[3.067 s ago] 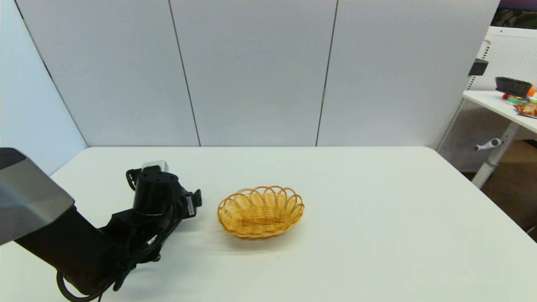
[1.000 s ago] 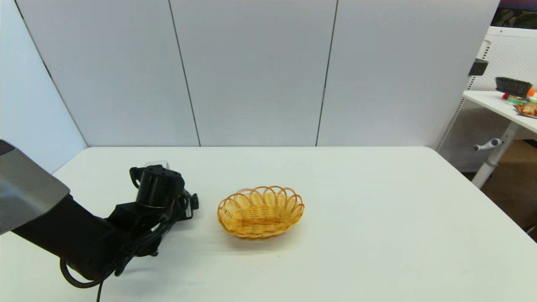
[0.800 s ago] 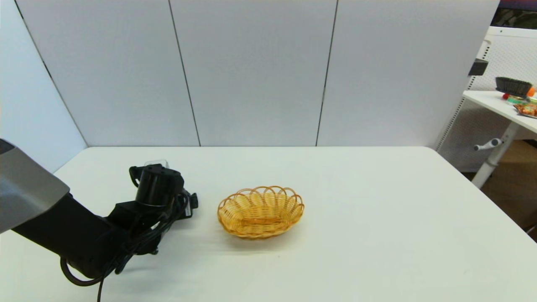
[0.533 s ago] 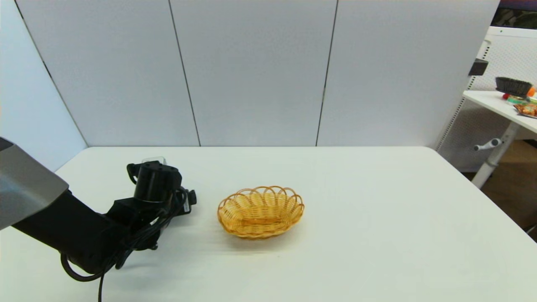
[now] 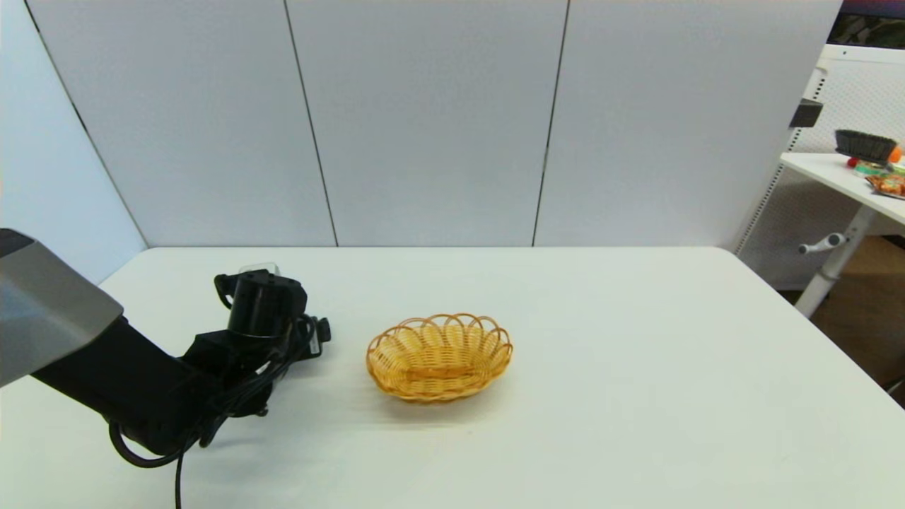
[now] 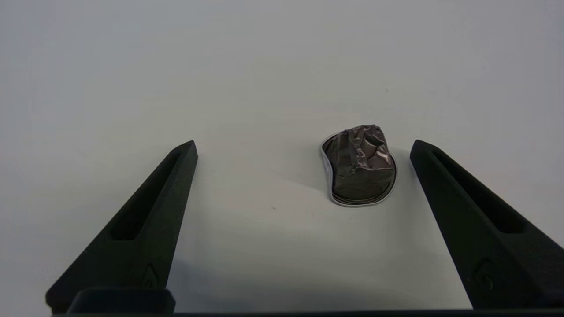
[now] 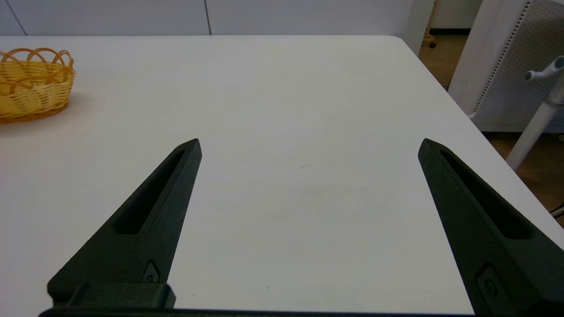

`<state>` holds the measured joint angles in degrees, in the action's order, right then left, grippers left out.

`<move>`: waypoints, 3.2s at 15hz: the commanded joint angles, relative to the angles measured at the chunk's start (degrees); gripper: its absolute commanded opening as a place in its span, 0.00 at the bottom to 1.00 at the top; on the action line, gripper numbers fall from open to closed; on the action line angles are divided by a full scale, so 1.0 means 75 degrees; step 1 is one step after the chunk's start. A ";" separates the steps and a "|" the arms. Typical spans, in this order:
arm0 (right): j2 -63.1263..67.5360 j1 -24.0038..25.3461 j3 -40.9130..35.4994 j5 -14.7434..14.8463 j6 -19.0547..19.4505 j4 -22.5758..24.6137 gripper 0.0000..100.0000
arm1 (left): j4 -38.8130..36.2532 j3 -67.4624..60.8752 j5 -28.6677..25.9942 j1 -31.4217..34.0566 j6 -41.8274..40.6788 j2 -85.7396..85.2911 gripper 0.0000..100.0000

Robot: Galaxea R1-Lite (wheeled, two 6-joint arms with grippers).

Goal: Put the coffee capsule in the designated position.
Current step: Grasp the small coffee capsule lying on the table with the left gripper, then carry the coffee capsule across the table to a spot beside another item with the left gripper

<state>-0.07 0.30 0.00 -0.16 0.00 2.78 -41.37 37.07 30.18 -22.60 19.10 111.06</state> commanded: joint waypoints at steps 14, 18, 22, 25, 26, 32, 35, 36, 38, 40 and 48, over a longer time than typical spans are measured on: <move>0.0010 0.0006 -0.0129 -0.0002 0.0000 0.0004 1.00 | -0.0061 0.0014 0.0018 0.0002 0.0043 0.0157 0.00; 0.0010 0.0006 -0.0129 -0.0002 0.0000 0.0004 1.00 | -0.0073 0.0002 0.0030 0.0002 0.0043 0.0146 0.00; 0.0010 0.0006 -0.0129 -0.0002 0.0000 0.0004 1.00 | -0.0073 -0.0009 0.0030 -0.0010 0.0043 0.0122 0.00; 0.0010 0.0006 -0.0129 -0.0002 0.0000 0.0004 1.00 | -0.0061 -0.0009 0.0030 -0.0022 0.0043 0.0052 0.00; 0.0010 0.0006 -0.0129 -0.0002 0.0000 0.0004 1.00 | -0.0061 -0.0009 0.0030 -0.0022 0.0043 -0.0018 0.00; 0.0010 0.0006 -0.0129 -0.0002 0.0000 0.0004 1.00 | 0.0220 0.0002 0.0018 -0.0350 -0.0145 -0.1167 0.00; 0.0010 0.0006 -0.0129 -0.0002 0.0000 0.0004 1.00 | 0.0689 0.0014 0.0007 -0.0690 -0.0660 -0.2327 0.00; 0.0010 0.0006 -0.0129 -0.0002 0.0000 0.0004 1.00 | 0.0794 0.0026 0.0007 -0.0865 -0.0860 -0.2655 0.00; 0.0010 0.0006 -0.0129 -0.0002 0.0000 0.0004 1.00 | 0.0829 0.0120 -0.0028 -0.1498 -0.1457 -0.3241 0.00; 0.0010 0.0006 -0.0129 -0.0002 0.0000 0.0004 1.00 | 0.1204 0.0565 -0.0040 -0.2190 -0.1926 -0.3499 0.00; 0.0010 0.0006 -0.0129 -0.0002 0.0000 0.0004 1.00 | 0.1380 0.2604 -0.2407 -0.3947 -0.3203 -0.1800 0.00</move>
<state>-0.07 0.30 0.00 -0.16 0.00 2.76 -30.81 51.70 17.25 -49.05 -3.99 90.69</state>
